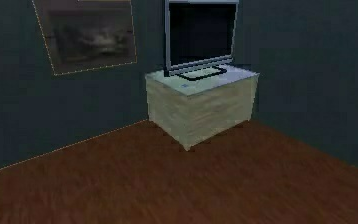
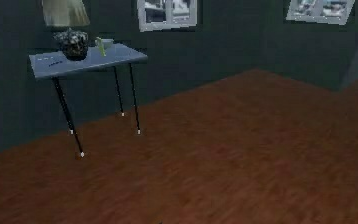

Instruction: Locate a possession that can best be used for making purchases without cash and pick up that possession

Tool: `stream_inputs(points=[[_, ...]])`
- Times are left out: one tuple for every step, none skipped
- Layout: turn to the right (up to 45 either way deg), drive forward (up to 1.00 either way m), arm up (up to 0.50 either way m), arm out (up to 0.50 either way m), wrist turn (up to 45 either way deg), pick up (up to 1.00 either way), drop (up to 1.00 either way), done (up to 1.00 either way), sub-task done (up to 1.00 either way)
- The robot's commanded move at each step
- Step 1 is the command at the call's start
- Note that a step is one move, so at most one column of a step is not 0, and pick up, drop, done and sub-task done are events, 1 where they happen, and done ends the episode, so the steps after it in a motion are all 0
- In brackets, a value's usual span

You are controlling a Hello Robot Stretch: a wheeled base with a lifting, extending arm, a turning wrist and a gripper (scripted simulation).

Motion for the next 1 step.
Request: stream_inputs(points=[[0.0,1.00,0.00,0.00,0.0,0.00,0.00,0.00,0.00]])
